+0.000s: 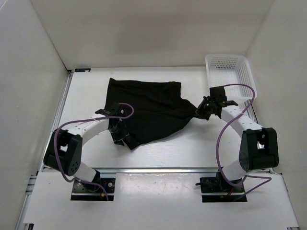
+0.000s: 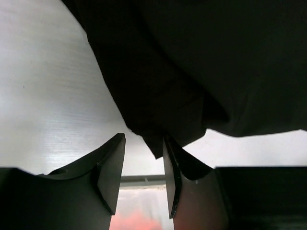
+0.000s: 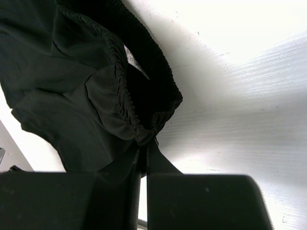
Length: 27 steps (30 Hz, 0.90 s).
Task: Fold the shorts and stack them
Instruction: Fold the shorts
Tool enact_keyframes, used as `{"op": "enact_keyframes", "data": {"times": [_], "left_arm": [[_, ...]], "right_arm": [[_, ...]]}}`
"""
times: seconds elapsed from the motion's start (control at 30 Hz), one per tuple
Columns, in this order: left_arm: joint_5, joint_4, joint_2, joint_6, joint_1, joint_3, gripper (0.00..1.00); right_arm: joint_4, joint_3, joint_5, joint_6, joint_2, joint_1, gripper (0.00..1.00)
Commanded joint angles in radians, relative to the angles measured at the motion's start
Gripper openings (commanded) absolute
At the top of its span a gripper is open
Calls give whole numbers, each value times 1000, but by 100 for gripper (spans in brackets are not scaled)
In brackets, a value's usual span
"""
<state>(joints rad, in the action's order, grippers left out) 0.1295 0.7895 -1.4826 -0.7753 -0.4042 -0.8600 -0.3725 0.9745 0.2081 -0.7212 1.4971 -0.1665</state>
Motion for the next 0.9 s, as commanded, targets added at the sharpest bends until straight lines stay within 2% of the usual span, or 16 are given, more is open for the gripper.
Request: {"op": "enact_keyframes", "data": {"times": [0.0,0.13,0.23,0.3,0.47,0.5,0.53,0.57,0.6,0.63,0.7,0.8,0.87], "left_arm": [[-44,-36,2,-5,-12,-42,48],[-65,-36,-16,-5,-12,-51,42],[-76,-36,-28,-5,-12,-60,20],[-85,-36,-41,-5,-12,-60,10],[-94,-36,-10,-15,-12,-60,10],[-94,-36,4,-15,-12,-51,11],[-94,-36,37,-15,-12,-36,39],[-94,-36,51,-25,-12,-25,56],[-103,-36,64,-25,-12,-5,70],[-103,-47,73,-25,-12,-5,78],[-94,-71,82,-15,-12,10,82],[-32,-125,93,-15,-12,58,68],[27,-180,119,-34,-1,113,66]], "right_arm": [[-11,30,-7,17,-8,-1,0],[-11,30,-7,26,-8,-1,0],[-11,30,-7,26,-8,-1,0],[-11,30,-7,26,-8,-1,0],[-20,30,-7,26,-8,-1,0],[-20,30,-7,26,-8,-1,0],[-20,30,-7,26,-8,-1,0],[-20,30,-7,26,-17,-1,0],[-20,30,-7,26,-17,-1,0],[-20,30,-7,26,-17,-1,0],[-20,30,-7,26,-17,-1,0],[-20,30,2,26,-17,-1,0],[-20,30,2,26,-17,-1,0]]}}
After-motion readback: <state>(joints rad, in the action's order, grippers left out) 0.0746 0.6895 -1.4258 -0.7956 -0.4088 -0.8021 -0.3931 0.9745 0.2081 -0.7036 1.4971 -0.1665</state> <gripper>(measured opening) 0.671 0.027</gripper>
